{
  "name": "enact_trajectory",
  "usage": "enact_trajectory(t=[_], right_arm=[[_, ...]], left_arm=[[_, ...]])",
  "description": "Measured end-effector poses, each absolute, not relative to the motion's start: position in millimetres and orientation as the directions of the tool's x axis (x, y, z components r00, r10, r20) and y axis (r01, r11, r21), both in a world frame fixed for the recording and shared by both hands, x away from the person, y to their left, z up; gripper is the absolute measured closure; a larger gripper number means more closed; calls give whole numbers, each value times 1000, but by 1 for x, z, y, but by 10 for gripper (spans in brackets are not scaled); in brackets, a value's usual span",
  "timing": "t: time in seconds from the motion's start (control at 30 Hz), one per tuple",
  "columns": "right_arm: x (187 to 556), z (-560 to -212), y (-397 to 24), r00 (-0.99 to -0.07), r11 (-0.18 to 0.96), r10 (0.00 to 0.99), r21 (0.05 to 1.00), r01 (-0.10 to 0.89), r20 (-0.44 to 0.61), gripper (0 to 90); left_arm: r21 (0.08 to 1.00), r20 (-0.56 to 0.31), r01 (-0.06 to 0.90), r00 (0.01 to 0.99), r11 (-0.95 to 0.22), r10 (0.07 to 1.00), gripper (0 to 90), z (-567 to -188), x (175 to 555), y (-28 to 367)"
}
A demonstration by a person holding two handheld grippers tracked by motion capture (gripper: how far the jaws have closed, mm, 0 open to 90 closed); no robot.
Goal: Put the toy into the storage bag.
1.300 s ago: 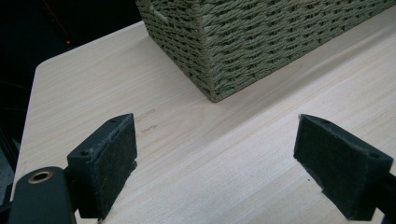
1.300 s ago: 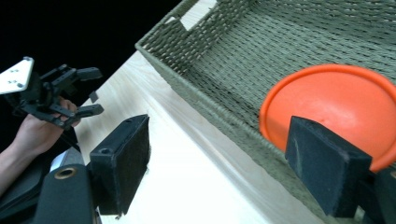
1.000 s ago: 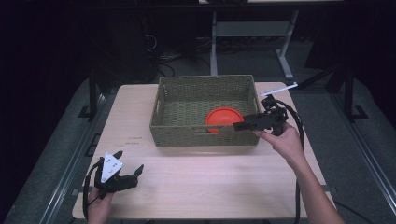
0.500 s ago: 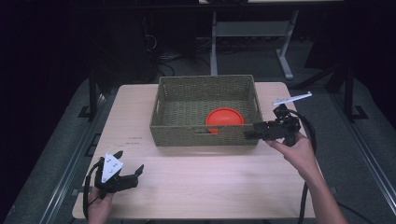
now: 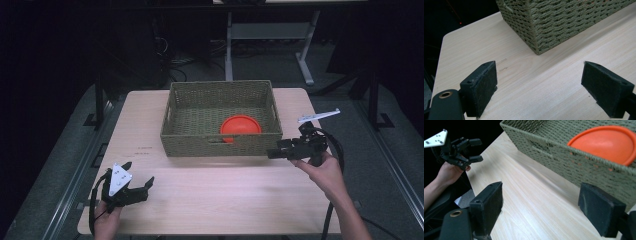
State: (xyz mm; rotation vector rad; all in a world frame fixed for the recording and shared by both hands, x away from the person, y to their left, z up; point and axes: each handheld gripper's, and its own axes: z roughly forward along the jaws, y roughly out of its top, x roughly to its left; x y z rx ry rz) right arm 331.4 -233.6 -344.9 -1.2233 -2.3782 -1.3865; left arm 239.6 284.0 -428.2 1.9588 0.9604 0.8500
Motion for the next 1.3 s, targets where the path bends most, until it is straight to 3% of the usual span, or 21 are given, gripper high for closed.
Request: enact_trajectory(t=[1.3], right_arm=[[309, -399, -256, -616, 239, 599, 620, 748, 512, 194]], left_arm=[[861, 210, 321, 484, -395, 850, 128, -429, 239, 283]])
